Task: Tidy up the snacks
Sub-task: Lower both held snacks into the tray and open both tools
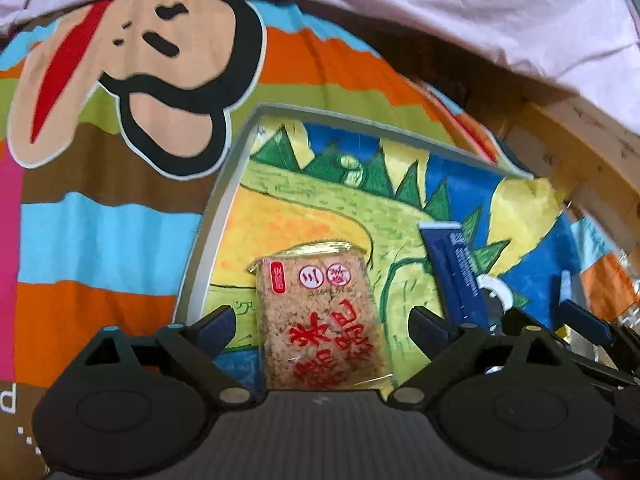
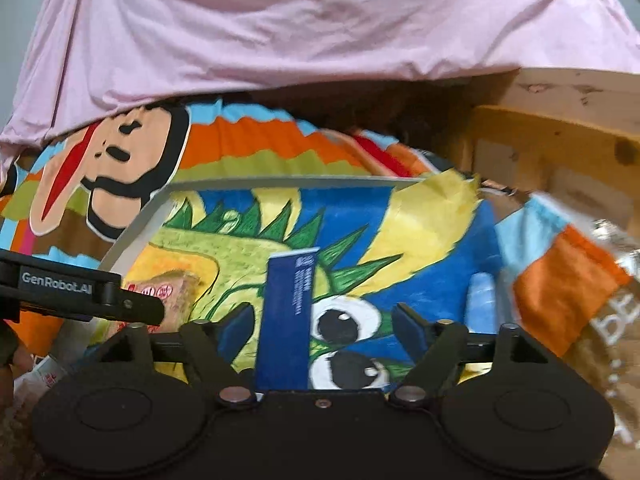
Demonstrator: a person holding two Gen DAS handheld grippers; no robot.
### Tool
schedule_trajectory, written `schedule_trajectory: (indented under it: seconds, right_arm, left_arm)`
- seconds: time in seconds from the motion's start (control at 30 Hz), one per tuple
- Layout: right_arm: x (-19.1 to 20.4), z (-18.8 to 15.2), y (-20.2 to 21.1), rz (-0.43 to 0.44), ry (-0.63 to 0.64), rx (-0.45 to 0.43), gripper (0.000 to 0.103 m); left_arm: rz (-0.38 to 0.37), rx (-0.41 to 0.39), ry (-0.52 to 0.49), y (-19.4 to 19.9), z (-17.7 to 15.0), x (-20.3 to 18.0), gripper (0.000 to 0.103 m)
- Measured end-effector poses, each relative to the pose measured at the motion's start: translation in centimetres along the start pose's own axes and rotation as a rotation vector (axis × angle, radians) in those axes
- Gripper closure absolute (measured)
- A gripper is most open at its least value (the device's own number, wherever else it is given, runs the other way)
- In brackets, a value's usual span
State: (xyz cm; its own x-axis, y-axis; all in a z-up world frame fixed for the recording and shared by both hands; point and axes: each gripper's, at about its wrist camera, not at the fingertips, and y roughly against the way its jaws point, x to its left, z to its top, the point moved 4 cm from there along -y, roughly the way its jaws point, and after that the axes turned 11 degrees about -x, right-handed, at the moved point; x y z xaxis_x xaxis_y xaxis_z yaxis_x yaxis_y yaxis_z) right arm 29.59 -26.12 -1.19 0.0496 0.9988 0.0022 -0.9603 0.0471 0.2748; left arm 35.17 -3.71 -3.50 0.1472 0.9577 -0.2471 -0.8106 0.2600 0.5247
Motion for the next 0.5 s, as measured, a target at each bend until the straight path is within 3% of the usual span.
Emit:
schedule_trajectory:
  seconds: [0.17, 0.33, 0.5]
  right_arm:
    - [-1.4, 1.5, 3.6, -0.020, -0.030, -0.068, 0.001]
    - [-2.4, 2.6, 7.1, -0.035, -0.055, -0.102, 0.001]
    - [-2.7, 3.4, 11.0, -0.046, -0.038, -0.127, 0.001]
  left_arm:
    - [-0.010, -0.086, -0.003, 3.4, 0.2, -0.9, 0.001]
    - [-0.002, -0.203, -0.041, 7.7, -0.3, -2.0, 0.001]
    - [0.019, -0.258, -0.050, 11.7, -0.9, -2.8, 0.001]
